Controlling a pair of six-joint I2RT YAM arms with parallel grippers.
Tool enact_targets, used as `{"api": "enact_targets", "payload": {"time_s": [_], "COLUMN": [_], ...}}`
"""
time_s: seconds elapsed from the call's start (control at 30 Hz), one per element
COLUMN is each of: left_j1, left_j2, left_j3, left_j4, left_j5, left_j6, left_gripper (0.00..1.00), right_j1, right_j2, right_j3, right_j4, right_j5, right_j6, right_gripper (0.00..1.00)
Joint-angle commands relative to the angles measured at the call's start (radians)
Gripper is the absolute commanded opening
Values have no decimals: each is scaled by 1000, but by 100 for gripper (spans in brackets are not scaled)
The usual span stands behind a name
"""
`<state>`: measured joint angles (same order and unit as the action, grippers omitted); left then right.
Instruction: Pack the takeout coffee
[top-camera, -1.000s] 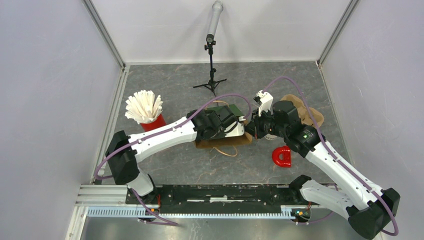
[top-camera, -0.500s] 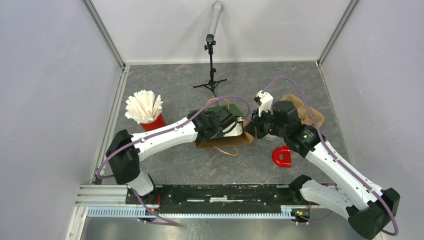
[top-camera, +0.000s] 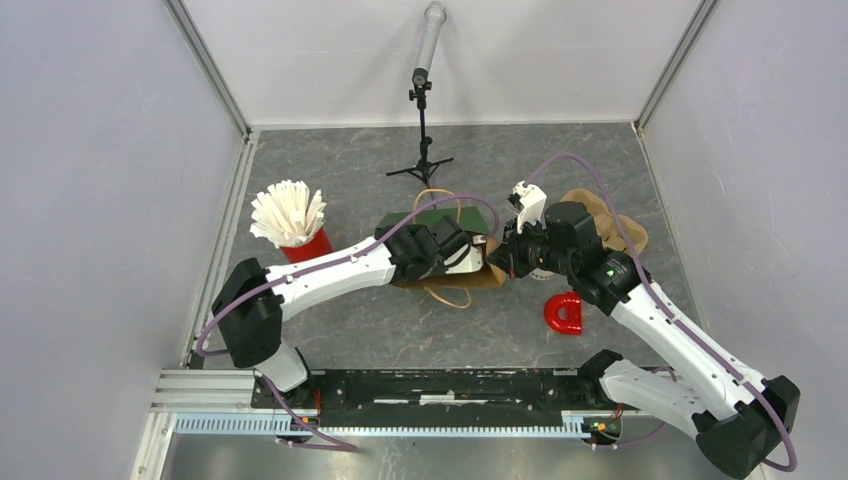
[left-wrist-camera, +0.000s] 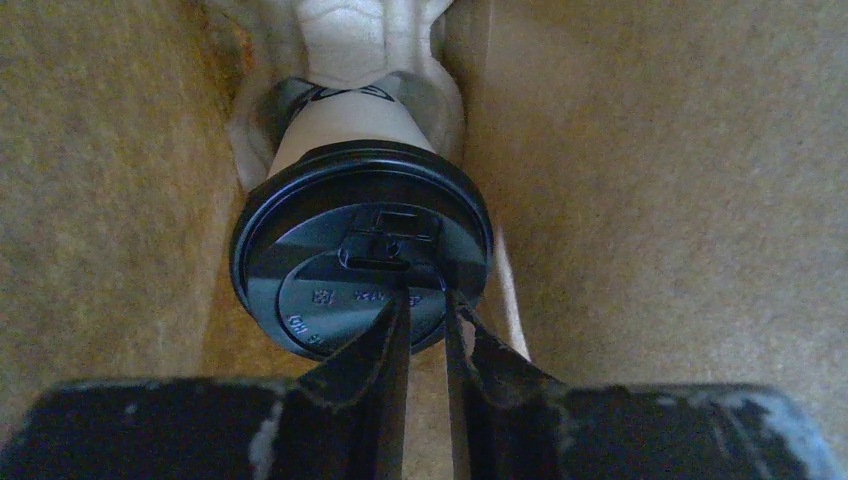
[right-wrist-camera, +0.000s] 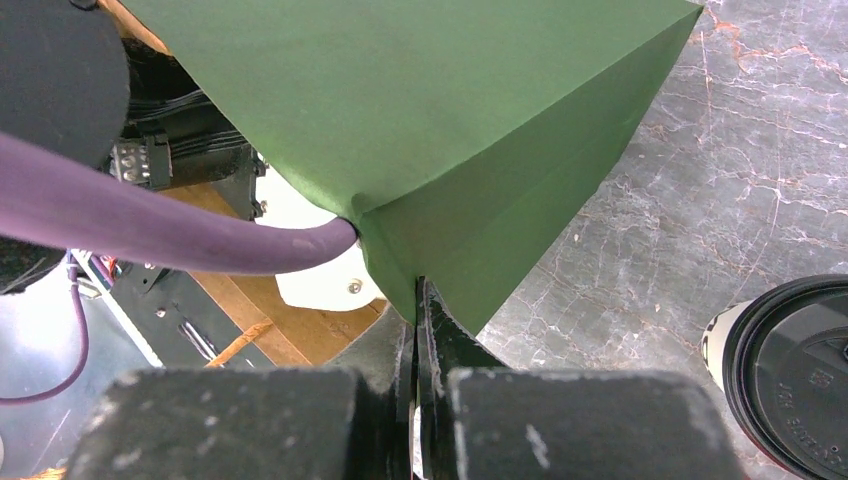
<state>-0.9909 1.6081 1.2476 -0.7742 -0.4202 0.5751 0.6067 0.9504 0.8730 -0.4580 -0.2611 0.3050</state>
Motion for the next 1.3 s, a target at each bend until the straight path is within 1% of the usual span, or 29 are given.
{"api": "enact_targets", "payload": {"time_s": [0.0,0.27,0.53,0.7,0.83,1.0,1.13,1.27], "left_j1": [29,52,51,51,50,49,49,49], "left_j2": [12,19,-34,-85,-124,-153,-135,-109], "left_j3": [-6,24,93,100,53,29,23,22], "left_j4": [55,64,30,-5,-10,-13,-9,30], "left_j5": [-31,-27,71,149,167,161,148,146], "left_j6": [29,36,-56,-129,-149,-139,-109,-103], "left_gripper": [26,29,53,59,60,60,55,51], "right_j1": [4,4,3,3,4,4,4,3], "right_j2": [-12,-21,-23,-4,9,10,11,13], "right_j3": [6,-2,3,9,14,9,6,6], "right_j4": [-42,-38,-36,-20,0,11,14,14], "right_j5": [-26,-28,-3,7,7,5,2,-4], "right_j6": [-7,7,24,45,58,80,85,86], "right_gripper": [0,0,0,0,0,0,0,0]}}
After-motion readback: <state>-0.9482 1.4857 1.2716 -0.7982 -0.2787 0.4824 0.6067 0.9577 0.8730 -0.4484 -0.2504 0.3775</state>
